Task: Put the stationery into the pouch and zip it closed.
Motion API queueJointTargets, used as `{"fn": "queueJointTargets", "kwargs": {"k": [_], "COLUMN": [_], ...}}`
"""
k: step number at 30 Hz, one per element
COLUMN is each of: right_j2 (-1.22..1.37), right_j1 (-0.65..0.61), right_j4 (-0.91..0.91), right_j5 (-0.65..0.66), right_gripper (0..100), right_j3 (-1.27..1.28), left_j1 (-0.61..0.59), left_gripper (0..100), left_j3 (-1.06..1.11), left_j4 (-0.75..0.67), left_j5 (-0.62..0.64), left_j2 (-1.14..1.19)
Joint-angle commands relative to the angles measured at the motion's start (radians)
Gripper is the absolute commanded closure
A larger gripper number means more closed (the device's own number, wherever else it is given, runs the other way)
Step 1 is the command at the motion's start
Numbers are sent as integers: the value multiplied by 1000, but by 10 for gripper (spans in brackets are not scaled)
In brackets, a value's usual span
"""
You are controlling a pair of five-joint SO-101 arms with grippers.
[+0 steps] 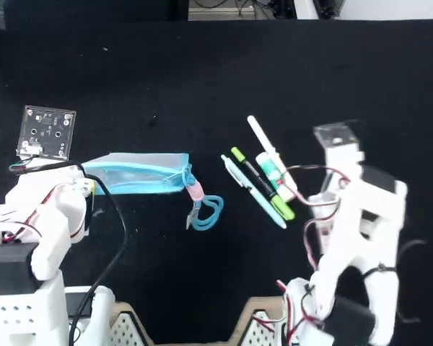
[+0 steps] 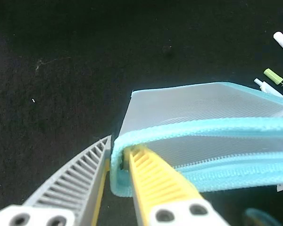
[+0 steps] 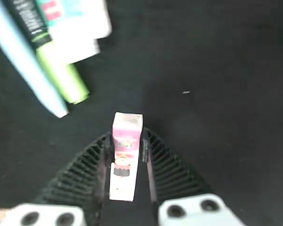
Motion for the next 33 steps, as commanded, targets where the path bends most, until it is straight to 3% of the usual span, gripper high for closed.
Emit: {"fn": "queueJointTargets", "kwargs": {"k": [1, 8, 13, 23, 33], "right_j2": [81, 377, 503, 535, 535], "right_j1": [75, 130, 138, 123, 80], "right_j4": [-43, -40, -2, 117, 14], "right_j5": [11, 14, 69, 86, 144], "right_gripper": [953, 949, 838, 830, 874], "right_j3": [-82, -228, -292, -403, -309], "left_j1": [-5, -5, -5, -5, -5], "left_gripper": [970, 970, 970, 970, 970], "left_j3": [33, 35, 35, 33, 33], "left_j4": [11, 11, 11, 11, 11], "left_j5": [0, 0, 0, 0, 0], "left_j2": [9, 9, 9, 9, 9]}}
